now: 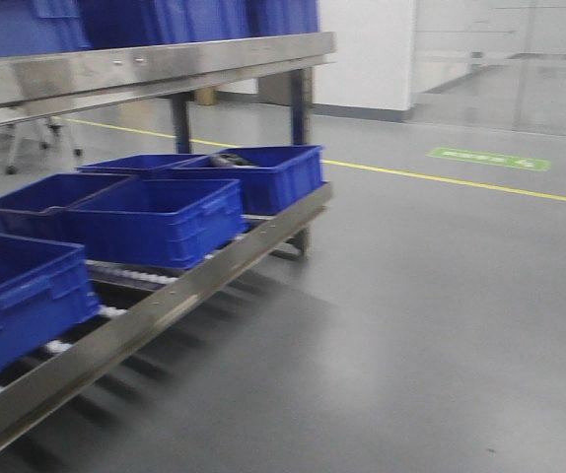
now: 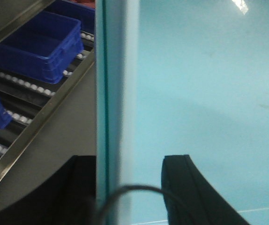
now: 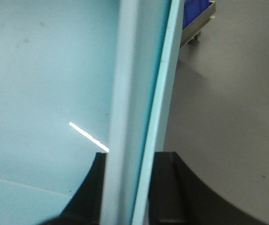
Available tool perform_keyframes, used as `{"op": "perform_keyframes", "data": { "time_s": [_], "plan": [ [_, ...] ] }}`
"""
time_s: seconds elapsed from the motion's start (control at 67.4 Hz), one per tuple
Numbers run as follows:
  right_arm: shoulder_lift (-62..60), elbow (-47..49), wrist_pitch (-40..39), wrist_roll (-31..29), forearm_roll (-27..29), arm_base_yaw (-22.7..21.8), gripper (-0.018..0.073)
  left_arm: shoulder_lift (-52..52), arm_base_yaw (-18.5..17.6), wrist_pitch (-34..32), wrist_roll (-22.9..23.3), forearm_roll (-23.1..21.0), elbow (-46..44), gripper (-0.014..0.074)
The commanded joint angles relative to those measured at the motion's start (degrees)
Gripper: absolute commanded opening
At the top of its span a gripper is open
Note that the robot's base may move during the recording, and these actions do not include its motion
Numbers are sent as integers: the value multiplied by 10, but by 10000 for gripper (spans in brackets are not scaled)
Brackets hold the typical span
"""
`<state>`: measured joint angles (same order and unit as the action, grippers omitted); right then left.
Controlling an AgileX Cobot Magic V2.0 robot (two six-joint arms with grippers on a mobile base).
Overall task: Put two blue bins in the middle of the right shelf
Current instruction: 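Turn the base toward the shelf of blue bins, holding the bin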
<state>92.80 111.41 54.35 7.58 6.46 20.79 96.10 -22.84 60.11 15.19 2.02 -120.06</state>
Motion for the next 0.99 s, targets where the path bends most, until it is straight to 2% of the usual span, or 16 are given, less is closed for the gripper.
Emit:
{"op": "perform_keyframes", "data": {
  "time_s": [0.0, 0.979],
  "plan": [
    [-13, 11, -56, -4, 15, -1, -154, -9, -2, -41, -18, -11, -8, -111],
    [-13, 11, -56, -4, 15, -1, -154, -9, -2, -41, -18, -11, -8, -111]
  ]
}}
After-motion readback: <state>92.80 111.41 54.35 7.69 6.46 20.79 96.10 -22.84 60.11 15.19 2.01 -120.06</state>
